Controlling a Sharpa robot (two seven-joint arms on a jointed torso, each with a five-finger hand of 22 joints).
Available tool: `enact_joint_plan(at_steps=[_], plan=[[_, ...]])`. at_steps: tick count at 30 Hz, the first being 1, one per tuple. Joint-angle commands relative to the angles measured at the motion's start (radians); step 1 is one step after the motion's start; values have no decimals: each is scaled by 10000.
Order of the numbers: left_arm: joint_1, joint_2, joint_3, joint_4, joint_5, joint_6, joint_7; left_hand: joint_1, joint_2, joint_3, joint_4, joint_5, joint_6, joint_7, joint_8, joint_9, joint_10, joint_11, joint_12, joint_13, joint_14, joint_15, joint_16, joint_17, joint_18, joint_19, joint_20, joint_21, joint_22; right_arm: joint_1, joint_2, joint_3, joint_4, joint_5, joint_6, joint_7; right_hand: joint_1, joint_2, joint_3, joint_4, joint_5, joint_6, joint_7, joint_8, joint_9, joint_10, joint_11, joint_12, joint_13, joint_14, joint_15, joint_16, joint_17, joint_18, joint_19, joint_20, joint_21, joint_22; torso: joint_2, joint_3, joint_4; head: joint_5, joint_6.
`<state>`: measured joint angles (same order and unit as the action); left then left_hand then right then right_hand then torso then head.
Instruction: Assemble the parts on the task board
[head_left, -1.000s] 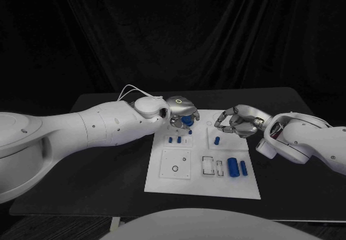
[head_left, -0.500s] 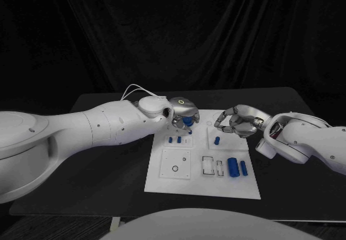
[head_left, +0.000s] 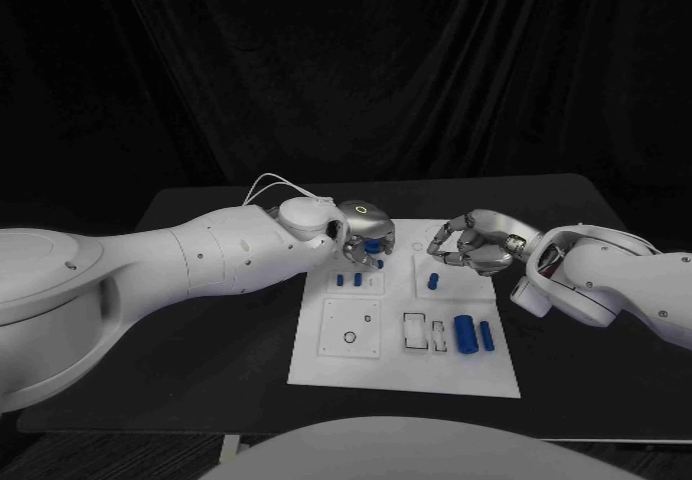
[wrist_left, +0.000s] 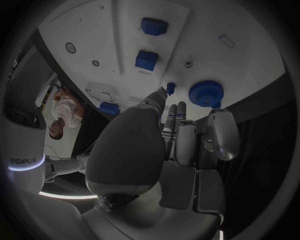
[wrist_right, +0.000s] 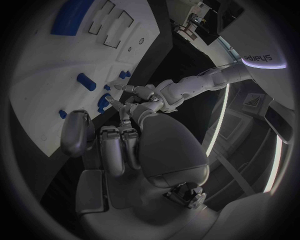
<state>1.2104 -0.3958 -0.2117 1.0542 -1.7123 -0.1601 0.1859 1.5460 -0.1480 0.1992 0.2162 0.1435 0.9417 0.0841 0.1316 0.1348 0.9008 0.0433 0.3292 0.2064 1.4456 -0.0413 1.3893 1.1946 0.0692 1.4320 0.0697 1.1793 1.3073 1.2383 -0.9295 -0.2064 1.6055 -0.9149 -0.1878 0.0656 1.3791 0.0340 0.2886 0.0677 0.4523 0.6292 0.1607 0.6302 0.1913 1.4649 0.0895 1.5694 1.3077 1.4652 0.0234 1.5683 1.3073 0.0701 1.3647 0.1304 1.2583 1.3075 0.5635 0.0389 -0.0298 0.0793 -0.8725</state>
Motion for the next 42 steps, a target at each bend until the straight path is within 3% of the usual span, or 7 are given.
enact_joint_plan(at_steps=[1,21,42], plan=[[-49,60,10,-37,-2,178,-19,-19,46,13,-58,87,93,26,46,23,90,2,94,52,0,-41,58,5,78,3,-44,17,1623,-29,-3,6,5,-45,14,11,77,-32,-26,-60,61,70,-8,-29,-14,1059,-69,14,2631,1056,-67,25,2635,142,-31,-52,-45,1424,-2,-9,-3,-8,-2],[-182,224,11,-364,-2,105,-2,108,122,323,-225,634,224,36,16,142,345,-15,397,377,1,-57,74,0,68,21,-68,68,1636,-47,16,6,-2,-45,24,16,81,-36,-15,-67,106,71,-4,-35,-24,1059,-67,14,2631,1056,-67,25,2635,144,-34,-54,-55,1422,6,-9,-1,-33,-2],[-253,353,11,-522,-2,14,65,119,164,494,-297,698,369,-36,47,226,574,-86,524,509,19,-102,90,17,62,41,-100,118,1648,-63,23,6,-8,-45,51,-5,81,-34,-8,-68,126,76,-3,-36,-29,1059,-65,14,2631,1056,-66,25,2635,143,-34,-54,-57,1422,2,-2,0,-65,-2]])
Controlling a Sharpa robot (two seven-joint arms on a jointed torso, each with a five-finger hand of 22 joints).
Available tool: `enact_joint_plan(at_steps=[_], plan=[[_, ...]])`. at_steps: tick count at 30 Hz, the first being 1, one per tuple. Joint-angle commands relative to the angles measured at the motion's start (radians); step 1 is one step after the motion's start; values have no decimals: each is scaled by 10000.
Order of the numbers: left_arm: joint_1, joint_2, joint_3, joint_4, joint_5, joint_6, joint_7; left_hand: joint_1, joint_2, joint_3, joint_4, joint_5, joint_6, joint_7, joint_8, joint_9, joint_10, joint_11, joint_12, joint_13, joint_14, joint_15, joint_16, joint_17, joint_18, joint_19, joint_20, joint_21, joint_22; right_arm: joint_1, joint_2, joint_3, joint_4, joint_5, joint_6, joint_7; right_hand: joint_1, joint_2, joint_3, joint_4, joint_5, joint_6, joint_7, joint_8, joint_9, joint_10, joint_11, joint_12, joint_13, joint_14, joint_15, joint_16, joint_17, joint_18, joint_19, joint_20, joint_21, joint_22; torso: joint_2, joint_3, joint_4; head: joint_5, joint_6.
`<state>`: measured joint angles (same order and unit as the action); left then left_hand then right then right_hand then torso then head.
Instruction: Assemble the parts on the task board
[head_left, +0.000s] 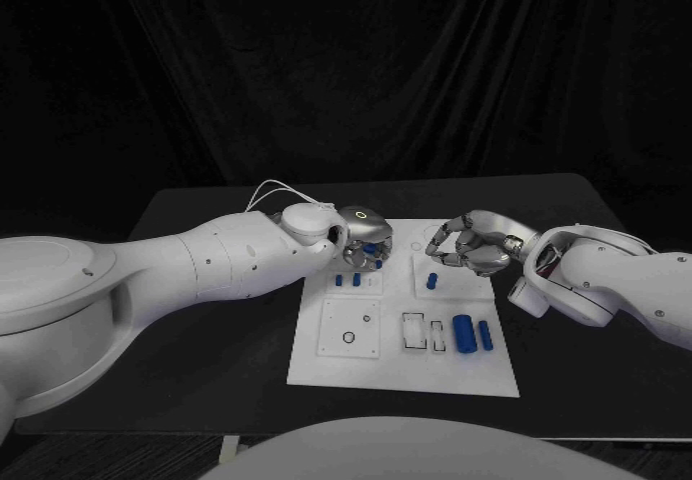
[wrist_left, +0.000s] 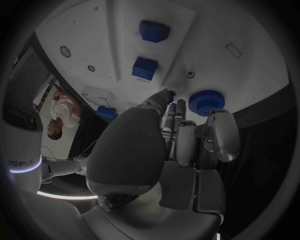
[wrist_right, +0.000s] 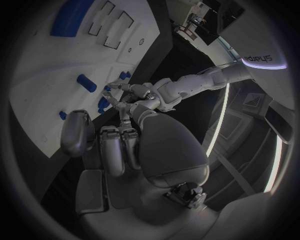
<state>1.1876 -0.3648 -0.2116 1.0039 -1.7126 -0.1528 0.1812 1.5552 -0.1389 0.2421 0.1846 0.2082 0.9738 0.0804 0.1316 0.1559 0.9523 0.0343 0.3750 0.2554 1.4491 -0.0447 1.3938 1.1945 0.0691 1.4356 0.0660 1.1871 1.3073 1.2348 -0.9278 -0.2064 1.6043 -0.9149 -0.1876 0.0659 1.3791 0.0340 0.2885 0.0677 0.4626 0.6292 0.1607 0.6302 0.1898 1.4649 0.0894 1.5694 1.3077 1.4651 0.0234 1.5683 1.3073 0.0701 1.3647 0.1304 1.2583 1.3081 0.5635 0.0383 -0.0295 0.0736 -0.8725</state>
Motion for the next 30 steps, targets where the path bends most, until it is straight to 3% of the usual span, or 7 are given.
enact_joint_plan(at_steps=[1,15,30], plan=[[-29,53,10,-34,1,-69,115,28,73,65,19,51,48,1,47,15,60,5,66,19,-16,-68,46,18,62,5,-63,40,1648,-28,7,6,5,-44,52,-10,81,-34,-7,-68,24,76,-3,-36,-14,1059,-65,14,2631,1057,-66,25,2635,144,-34,-54,-57,1417,3,5,-4,-11,-2],[-81,147,10,-154,1,-60,126,46,107,189,-72,112,265,-52,164,126,108,-39,86,88,-11,-102,47,6,59,16,-95,63,1652,-31,-3,6,15,-44,92,-44,87,-29,3,-73,39,86,-3,-34,-18,1059,-65,14,2631,1057,-65,25,2635,149,-47,-54,-80,1410,5,0,-1,-23,-2],[-116,186,11,-247,1,-298,154,70,273,407,-331,315,807,-70,529,489,449,-112,187,227,-3,-166,32,-33,52,35,-158,115,1661,-32,-8,6,6,-44,128,-74,91,-24,12,-78,49,100,-5,-29,-20,1059,-66,14,2631,1057,-65,25,2635,154,-59,-54,-101,1403,5,11,8,-38,-2]])
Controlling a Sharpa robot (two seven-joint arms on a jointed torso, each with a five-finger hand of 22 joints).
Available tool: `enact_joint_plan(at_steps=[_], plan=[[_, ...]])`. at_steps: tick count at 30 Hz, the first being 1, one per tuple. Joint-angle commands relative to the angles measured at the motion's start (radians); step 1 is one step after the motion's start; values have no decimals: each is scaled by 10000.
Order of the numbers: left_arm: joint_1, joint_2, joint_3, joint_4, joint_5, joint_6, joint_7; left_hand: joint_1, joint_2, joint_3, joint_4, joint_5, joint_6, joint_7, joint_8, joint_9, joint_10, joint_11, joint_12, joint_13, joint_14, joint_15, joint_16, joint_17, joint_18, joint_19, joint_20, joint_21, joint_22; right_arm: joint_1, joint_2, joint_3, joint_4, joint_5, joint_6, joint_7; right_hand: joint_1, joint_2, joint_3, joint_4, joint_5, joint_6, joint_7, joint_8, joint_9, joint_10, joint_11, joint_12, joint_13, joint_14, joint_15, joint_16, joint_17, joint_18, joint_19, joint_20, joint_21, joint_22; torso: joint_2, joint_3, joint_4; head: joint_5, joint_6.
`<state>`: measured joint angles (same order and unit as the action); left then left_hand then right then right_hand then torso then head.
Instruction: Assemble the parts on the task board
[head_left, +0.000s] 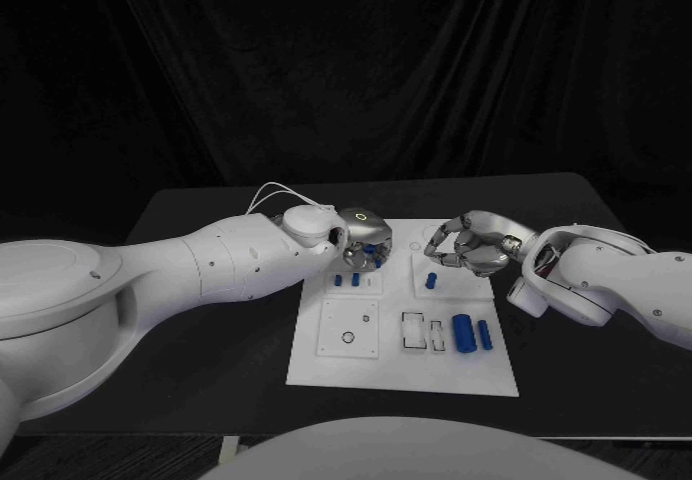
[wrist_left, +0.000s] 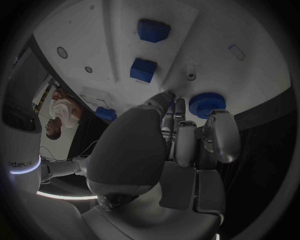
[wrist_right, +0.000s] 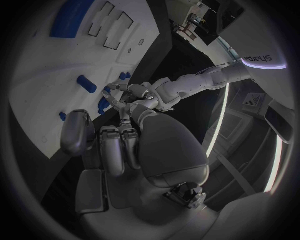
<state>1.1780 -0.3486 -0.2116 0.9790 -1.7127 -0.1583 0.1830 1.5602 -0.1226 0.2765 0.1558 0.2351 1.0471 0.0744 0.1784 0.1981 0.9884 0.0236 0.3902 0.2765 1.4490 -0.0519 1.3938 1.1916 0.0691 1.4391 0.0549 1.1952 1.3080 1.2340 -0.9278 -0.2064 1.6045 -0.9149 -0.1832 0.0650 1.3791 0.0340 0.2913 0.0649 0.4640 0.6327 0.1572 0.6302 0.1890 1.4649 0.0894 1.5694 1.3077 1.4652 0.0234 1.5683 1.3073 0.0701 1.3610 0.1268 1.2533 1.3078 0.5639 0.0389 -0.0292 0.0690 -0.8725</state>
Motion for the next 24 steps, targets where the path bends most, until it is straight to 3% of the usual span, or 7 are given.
enact_joint_plan(at_steps=[1,7,14,18,24], plan=[[-21,18,11,5,2,-288,140,34,125,82,-81,69,113,-6,88,101,154,-14,58,32,6,-102,38,5,49,8,-54,54,1659,-25,-9,6,3,-44,86,-67,91,-24,-15,-50,36,64,30,-29,-12,1059,-66,14,2631,1056,-65,25,2635,154,-22,-18,-51,1406,0,3,5,8,-2],[-24,-136,12,172,2,-680,177,36,155,130,-208,100,289,12,206,247,382,-30,106,77,39,-123,46,19,35,45,-78,132,1677,-28,-20,6,6,-44,90,-68,91,-24,-15,-50,36,64,30,-29,-12,1059,-66,14,2631,1056,-65,25,2635,154,-22,-18,-51,1406,2,-1,-1,7,-2],[3,-523,14,719,2,-1204,185,-45,109,137,-239,26,402,49,251,343,527,-9,41,50,76,-119,46,21,21,84,-82,203,1692,-33,-104,6,48,-44,77,-85,98,-25,-7,-59,43,75,29,-26,-16,1059,-67,14,2631,1056,-65,25,2635,161,-39,-18,-80,1396,-8,-2,-6,9,-2],[148,-862,15,1219,2,-1353,162,-70,101,153,-244,-48,430,43,250,380,642,-19,14,37,87,-120,38,11,24,83,-81,188,1687,-34,-183,6,98,-44,32,-104,98,-25,-7,-59,43,75,29,-26,-16,1059,-67,14,2631,1056,-65,25,2635,161,-39,-18,-80,1396,-9,-4,-3,33,-2],[505,-1487,15,1921,2,-1289,41,-94,91,161,-245,-78,462,32,255,408,700,-35,-19,23,78,-124,11,-42,32,73,-83,153,1677,-34,-240,6,126,-44,7,-135,97,-31,-7,-62,44,79,29,-25,-17,1059,-66,14,2631,1056,-65,25,2635,160,-37,-18,-78,1398,-5,-8,4,26,-2]])
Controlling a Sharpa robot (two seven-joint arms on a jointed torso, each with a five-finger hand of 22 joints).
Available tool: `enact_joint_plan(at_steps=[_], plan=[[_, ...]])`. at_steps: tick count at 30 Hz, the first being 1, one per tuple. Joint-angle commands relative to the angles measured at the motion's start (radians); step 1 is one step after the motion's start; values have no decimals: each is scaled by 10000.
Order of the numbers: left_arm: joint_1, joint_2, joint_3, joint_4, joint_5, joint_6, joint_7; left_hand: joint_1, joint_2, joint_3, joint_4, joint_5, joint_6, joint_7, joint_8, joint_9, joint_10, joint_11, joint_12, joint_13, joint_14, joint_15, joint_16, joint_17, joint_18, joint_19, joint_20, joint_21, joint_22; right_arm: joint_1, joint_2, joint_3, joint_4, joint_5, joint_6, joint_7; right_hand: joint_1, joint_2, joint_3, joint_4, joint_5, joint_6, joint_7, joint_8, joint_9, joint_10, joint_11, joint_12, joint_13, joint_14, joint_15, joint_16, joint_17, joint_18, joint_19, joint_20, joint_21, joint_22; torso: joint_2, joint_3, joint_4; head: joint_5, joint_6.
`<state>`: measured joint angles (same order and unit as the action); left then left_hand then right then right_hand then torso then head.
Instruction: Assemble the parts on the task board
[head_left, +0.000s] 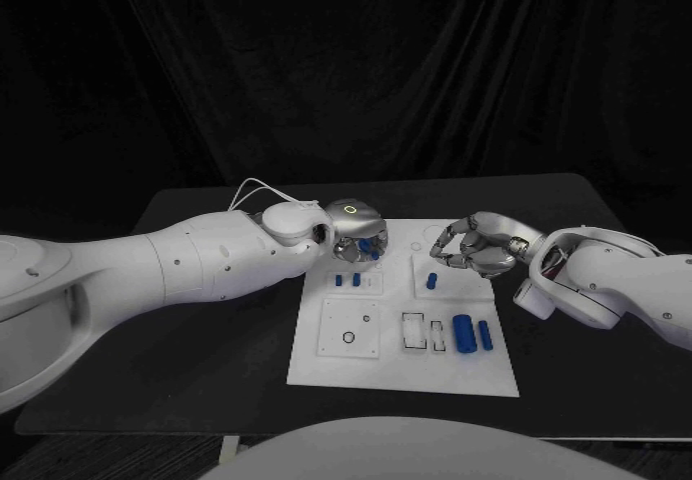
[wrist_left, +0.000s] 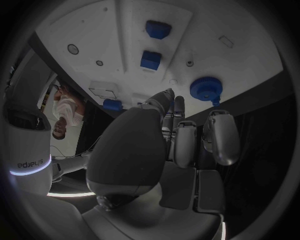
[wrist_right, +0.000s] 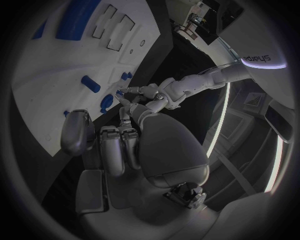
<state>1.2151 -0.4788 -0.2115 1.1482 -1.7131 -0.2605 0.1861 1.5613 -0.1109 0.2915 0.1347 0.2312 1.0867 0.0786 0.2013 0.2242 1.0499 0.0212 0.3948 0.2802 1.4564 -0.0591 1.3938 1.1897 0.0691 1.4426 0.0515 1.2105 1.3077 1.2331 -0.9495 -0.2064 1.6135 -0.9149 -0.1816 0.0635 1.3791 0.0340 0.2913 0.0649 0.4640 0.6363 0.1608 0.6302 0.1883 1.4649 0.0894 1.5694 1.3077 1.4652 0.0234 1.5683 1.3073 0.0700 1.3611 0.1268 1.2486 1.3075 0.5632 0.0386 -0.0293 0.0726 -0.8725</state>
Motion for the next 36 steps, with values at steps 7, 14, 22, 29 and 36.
enact_joint_plan(at_steps=[7,14,22,29,36], plan=[[342,-721,12,538,6,-35,-108,-147,-51,11,-23,-84,54,-18,7,166,104,-6,-123,-39,-21,-50,-37,-110,50,1,-48,-98,1653,-24,-43,5,26,-44,7,-143,97,-31,-7,-62,44,42,-7,-25,-10,1059,-66,14,2631,1056,-66,25,2635,161,-37,-18,-30,1400,-9,12,15,-43,-2],[387,-969,11,565,6,272,-171,-174,-79,54,-23,-147,-43,-15,-77,186,57,17,-283,-104,-50,-39,-83,-175,57,-26,-41,-152,1640,-31,-41,5,4,-44,65,-168,97,-45,-7,-69,45,53,-8,-22,-13,1059,-67,14,2631,1056,-66,25,2635,162,-41,-19,-38,1399,-6,16,1,10,-2],[384,-862,9,372,6,734,-160,-167,-73,83,-31,-170,-83,-20,-111,193,59,13,-331,-123,-68,-33,-110,-221,66,-49,-36,-206,1627,-75,10,5,-29,-44,132,-174,101,-45,-3,-74,47,58,-9,-21,-15,1059,-67,14,2631,1056,-66,25,2635,161,-38,-19,-36,1400,-5,5,13,14,-2],[347,-850,7,257,6,1039,-205,-168,-67,100,-34,-181,-103,-21,-131,199,65,13,-359,-134,-81,-31,-127,-247,68,-57,-34,-219,1624,-87,-6,5,-48,-44,159,-192,101,-45,-3,-74,47,58,-9,-21,-15,1059,-67,14,2631,1056,-66,25,2635,161,-38,-19,-36,1400,4,-4,28,-8,-2],[293,-756,6,115,6,1081,-258,-176,-69,114,-35,-191,-135,-14,-159,204,51,24,-403,-152,-89,-26,-135,-258,72,-68,-31,-242,1619,-93,18,5,-76,-44,197,-206,101,-45,-3,-74,47,58,-9,-21,-15,1059,-67,14,2631,1056,-66,25,2635,161,-38,-19,-36,1400,19,-16,26,13,-2]])
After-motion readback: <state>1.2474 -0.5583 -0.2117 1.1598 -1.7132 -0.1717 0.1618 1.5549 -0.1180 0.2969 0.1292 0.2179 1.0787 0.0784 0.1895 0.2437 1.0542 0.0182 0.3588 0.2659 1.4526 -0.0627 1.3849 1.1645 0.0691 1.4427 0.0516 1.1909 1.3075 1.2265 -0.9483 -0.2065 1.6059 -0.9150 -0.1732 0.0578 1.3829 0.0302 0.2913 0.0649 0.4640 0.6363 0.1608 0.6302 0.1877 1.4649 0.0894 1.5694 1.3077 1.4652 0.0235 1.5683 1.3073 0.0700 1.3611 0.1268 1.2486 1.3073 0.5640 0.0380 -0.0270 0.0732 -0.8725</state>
